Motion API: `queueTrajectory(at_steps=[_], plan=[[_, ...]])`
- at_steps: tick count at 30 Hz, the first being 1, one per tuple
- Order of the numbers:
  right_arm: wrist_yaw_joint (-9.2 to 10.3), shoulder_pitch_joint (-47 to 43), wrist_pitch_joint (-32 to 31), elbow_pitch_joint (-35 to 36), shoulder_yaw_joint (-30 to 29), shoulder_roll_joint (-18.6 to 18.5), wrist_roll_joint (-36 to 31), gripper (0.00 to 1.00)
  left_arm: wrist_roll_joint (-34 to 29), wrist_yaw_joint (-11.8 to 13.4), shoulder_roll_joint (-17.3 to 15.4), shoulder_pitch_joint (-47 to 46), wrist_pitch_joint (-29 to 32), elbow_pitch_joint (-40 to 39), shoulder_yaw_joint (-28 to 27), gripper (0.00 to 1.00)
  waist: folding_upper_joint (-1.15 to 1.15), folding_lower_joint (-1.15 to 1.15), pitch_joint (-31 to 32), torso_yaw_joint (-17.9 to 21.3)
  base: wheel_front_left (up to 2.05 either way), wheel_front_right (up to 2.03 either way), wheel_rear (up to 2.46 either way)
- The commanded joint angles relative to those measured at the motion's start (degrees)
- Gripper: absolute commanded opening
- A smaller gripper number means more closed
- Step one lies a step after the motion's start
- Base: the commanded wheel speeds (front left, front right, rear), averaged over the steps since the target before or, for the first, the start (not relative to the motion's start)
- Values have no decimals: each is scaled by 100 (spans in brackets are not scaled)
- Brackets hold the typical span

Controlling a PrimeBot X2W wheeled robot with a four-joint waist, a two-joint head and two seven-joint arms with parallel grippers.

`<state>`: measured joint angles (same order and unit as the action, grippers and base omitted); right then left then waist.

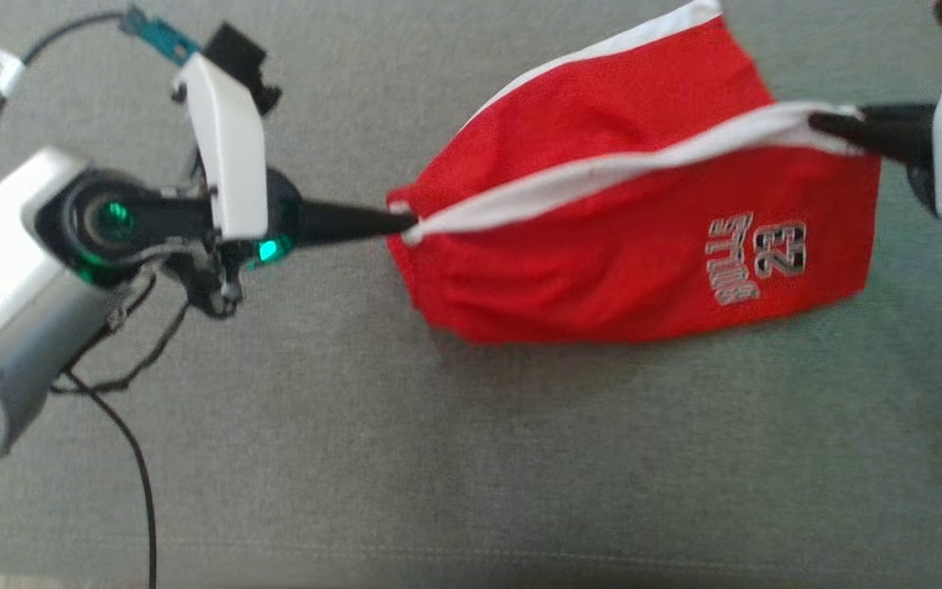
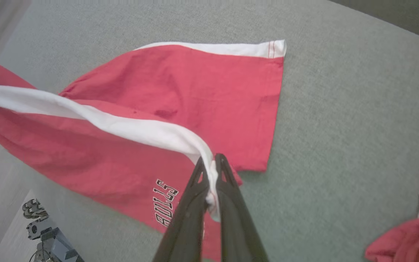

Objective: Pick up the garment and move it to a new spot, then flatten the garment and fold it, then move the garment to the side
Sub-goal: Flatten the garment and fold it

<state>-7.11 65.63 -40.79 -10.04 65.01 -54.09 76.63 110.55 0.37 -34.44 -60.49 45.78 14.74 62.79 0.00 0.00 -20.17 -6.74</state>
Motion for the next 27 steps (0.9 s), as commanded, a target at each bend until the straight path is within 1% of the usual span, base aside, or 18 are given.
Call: queueTrajectory(at_steps=[1,6,11,16,24,27], plan=[[-37,124,81,30,-130,-65,17,0,4,24,-191,-398,-55,4,-364,0,0,0,-279,-194,0,0,0],[-37,578,251,-259,-75,119,-65,0,-8,147,15,-747,42,317,-432,0,0,0,-630,-305,0,0,0],[-37,921,374,-587,139,342,-148,0,-26,241,189,-982,53,602,-491,0,0,0,-871,-349,0,0,0],[-37,1242,696,-981,267,561,-57,0,-72,201,342,-1142,7,843,-555,0,0,0,-1046,-372,0,0,0],[-37,1577,1230,-1303,455,687,-80,0,-196,196,381,-1267,4,1070,-550,0,0,0,-1208,-397,0,0,0],[-37,1623,1340,-1405,542,744,-44,0,-238,177,409,-1295,-7,1136,-546,0,0,0,-1251,-409,0,0,0]])
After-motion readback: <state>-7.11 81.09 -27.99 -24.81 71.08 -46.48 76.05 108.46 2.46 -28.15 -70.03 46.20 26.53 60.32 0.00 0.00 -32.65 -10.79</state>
